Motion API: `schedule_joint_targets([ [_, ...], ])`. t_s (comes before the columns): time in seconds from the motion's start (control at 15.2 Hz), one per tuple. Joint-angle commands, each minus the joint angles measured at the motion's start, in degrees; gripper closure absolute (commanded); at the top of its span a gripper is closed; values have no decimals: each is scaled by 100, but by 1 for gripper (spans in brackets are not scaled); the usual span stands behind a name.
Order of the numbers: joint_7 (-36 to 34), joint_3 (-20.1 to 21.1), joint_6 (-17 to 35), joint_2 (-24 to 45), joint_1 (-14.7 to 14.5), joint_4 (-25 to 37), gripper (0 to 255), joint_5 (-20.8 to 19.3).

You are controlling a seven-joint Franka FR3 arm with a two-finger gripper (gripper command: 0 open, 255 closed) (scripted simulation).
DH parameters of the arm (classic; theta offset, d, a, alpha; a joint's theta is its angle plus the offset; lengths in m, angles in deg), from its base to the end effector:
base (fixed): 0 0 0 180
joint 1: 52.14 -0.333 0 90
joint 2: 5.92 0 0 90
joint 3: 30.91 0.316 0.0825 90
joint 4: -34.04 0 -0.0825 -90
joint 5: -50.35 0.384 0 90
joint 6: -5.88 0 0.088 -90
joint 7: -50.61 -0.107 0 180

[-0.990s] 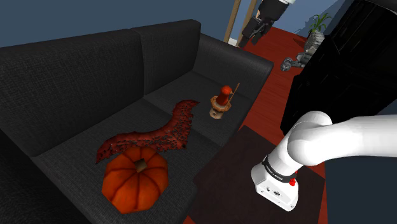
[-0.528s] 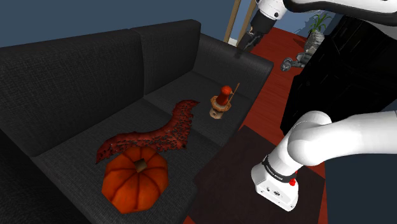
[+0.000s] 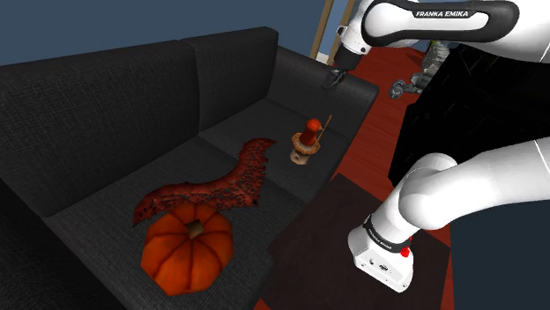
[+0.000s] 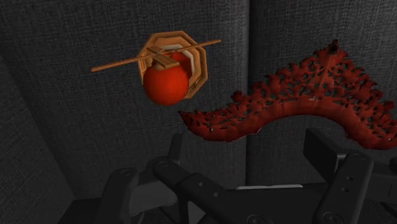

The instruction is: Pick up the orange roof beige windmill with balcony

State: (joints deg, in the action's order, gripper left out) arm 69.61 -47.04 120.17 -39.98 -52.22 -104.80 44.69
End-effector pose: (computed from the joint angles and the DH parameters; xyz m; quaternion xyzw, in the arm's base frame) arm 0.3729 -0.1256 0.5216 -0.9949 -0.0599 -0.0805 0.0094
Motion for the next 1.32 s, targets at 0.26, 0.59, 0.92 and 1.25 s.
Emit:
schedule_joint_targets([
  [0.26, 963, -645, 800, 1030, -141, -54, 0, 71],
  [0.59, 1890, -1144, 1383, 2086, -308, 120, 0, 406],
  [0.92, 2378, -1323, 1749, 2670, -370, 172, 0, 712],
  [1.25, 2579, -1368, 2194, 2994, -405, 5, 0, 949],
])
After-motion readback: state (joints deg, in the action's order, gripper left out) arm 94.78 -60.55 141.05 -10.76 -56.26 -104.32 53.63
